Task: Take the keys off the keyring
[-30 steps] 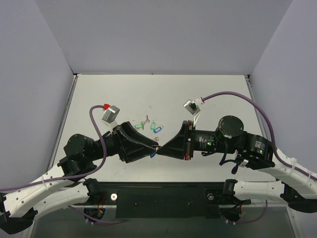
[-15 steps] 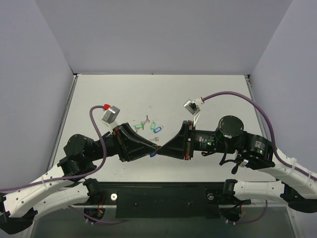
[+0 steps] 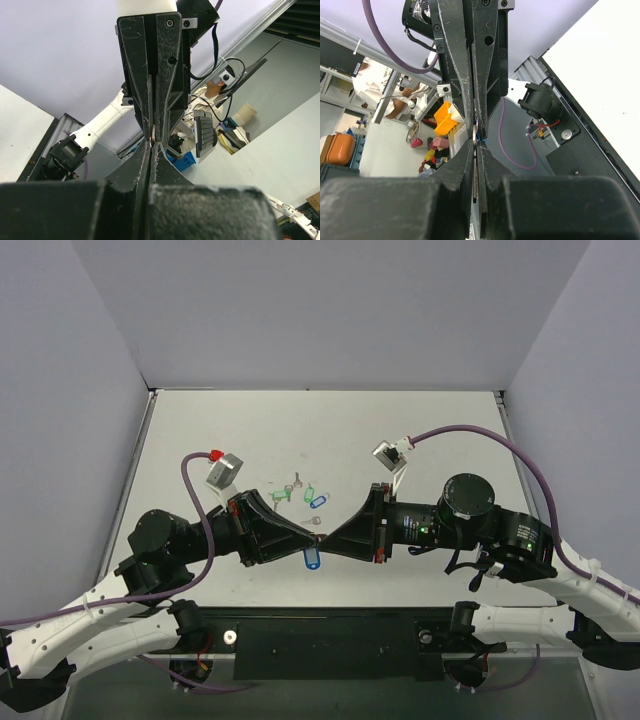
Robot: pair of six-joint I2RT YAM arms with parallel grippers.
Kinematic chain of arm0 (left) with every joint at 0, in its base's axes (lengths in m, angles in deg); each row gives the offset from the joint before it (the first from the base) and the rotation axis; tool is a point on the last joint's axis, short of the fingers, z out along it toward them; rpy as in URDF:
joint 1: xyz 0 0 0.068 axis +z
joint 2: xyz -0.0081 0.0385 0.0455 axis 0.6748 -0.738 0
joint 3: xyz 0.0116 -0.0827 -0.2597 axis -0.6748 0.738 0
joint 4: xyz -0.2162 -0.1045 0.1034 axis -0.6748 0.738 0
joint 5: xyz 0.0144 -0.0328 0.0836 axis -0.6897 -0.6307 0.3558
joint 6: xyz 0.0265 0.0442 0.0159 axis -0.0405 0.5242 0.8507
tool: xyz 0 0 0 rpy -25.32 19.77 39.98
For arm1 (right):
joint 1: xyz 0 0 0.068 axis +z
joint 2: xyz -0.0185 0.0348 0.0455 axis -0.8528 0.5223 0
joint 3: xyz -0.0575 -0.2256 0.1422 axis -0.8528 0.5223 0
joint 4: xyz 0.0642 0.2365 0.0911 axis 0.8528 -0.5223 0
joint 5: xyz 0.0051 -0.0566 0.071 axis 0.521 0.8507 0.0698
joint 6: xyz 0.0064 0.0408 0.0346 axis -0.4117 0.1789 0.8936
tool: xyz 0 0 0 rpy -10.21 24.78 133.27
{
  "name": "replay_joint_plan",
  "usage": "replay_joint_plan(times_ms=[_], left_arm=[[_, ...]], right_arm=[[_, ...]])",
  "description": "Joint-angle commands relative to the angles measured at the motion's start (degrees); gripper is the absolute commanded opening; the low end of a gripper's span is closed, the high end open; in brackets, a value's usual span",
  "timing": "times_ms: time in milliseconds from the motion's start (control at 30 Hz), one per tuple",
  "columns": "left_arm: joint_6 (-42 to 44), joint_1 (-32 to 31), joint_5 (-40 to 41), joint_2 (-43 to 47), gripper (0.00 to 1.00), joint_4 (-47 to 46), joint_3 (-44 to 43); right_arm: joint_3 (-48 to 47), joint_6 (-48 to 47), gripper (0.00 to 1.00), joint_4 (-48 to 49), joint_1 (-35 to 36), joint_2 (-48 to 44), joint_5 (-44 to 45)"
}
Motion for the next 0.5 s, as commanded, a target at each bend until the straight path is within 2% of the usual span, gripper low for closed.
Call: replay_joint_plan(times_ms=[0, 467], left_arm=[[1.1, -0.3, -1.1, 0.1, 0.00, 0.1, -2.4], [2.2, -0.3, -4.7, -0.4, 0.00, 4.5, -4.3]], right_arm=[[-1.4, 0.6, 0.00, 3.5, -0.3, -0.8, 0.6], [-1.8, 0.5, 0.00, 2.2, -0.4, -0.6, -0.8]])
